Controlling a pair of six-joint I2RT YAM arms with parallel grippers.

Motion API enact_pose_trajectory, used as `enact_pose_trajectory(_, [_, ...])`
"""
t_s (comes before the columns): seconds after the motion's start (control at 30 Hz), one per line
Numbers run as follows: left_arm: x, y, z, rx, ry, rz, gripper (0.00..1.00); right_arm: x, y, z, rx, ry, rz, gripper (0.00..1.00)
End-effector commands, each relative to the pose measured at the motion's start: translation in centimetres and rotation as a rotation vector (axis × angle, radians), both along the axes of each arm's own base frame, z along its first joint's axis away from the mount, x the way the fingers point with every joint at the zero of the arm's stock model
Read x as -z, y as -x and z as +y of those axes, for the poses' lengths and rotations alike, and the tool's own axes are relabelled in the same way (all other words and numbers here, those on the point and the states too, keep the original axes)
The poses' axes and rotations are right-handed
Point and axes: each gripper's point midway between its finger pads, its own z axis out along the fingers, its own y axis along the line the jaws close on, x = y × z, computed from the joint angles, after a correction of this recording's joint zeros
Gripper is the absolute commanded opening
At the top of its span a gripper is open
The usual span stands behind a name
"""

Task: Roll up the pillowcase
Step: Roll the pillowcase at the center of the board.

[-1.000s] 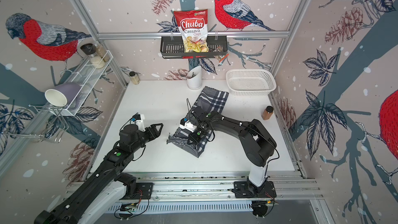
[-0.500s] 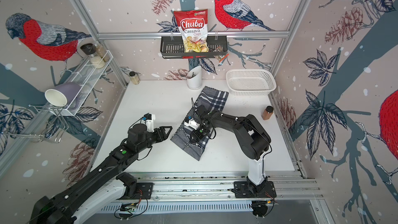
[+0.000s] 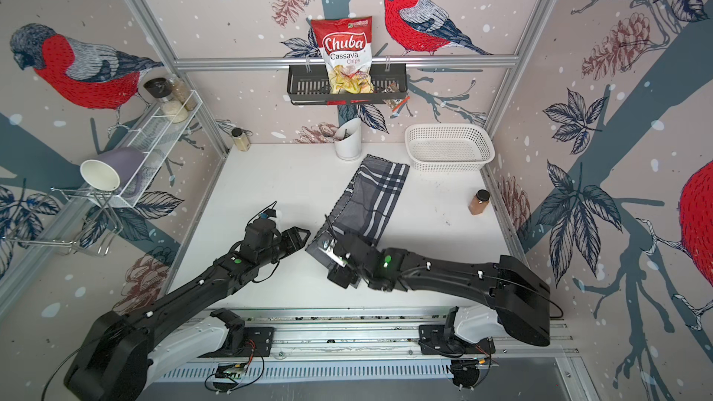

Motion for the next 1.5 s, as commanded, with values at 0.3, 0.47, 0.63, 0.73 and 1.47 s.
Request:
enact_pose_trajectory(0.3, [-0.2,-0.4,1.9,-0.050,0.014,0.013,0.70,5.3,-4.3,1.9,0.205,0.092,-0.079,1.00])
enact_pose_trajectory(0.47, [0.2,0.2,2.7,-0.065,0.001,0.024,0.71,8.1,-4.7,1.8,0.187,0.160,0.000,0.78])
enact_pose_trajectory(0.63, [0.4,0.3,3.4,-0.074,0.022,0.036,0.72,9.5,-3.2,1.6,0.122,0.159,0.163,0.33])
enact_pose_trajectory(0.73, [0.6,0.3,3.9,-0.085,0.026,0.041,0.72,9.9,-2.1,1.6,0.078,0.157,0.265,0.12])
enact_pose_trajectory(1.47, [0.6,-0.2,5.0,-0.107,-0.017,0.046,0.75,5.7,-1.5,4.1,0.113,0.172,0.004,0.99])
